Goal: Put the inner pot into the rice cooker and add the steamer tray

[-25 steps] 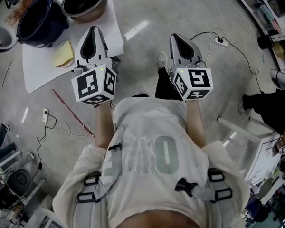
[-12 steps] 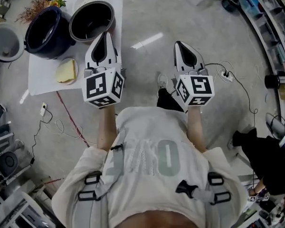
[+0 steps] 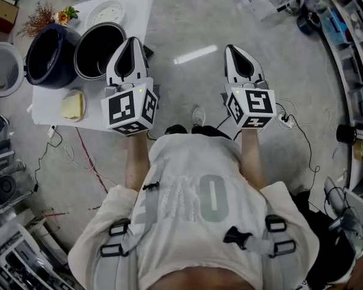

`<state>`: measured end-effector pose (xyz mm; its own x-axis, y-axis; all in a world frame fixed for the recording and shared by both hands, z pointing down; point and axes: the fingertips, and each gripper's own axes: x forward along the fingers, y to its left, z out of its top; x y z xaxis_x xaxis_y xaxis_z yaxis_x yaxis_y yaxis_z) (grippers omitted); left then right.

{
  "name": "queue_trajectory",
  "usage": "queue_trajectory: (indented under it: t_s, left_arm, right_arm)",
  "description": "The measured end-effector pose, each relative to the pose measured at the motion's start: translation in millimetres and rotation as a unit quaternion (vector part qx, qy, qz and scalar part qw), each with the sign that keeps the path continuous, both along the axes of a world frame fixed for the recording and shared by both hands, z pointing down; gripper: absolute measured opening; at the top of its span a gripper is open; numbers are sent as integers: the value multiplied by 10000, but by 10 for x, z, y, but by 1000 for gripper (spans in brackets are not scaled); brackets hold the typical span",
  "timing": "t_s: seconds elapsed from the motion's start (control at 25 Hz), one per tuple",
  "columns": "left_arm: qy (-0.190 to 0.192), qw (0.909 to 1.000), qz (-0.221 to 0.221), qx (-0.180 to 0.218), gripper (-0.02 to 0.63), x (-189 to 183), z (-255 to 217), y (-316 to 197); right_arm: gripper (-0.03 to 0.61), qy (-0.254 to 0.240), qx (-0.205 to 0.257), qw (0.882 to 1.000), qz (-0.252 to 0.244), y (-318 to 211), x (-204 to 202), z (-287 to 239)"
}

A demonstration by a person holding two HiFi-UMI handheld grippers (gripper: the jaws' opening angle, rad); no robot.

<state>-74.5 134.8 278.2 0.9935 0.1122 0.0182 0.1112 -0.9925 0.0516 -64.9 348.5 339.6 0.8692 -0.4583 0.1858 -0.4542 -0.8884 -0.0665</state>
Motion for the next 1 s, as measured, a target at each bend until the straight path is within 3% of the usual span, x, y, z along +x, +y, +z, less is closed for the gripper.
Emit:
queue_trajectory:
  t_s: [0.48,0.72,1.0]
  left_arm:
    - [-203,9961,-853,4,20,177,146,-154]
    - [48,9906,-1369,-60,20,258,70,-504]
    - [-9,9795,-2014,41,20,250,122,-924]
  right_arm:
    - [8,-254,92,9968,-755,-152,493,214]
    - [8,-36,27,9927,-1202,-468,717,157]
    - [8,248,12,9851,-1702,-874,1021,-16]
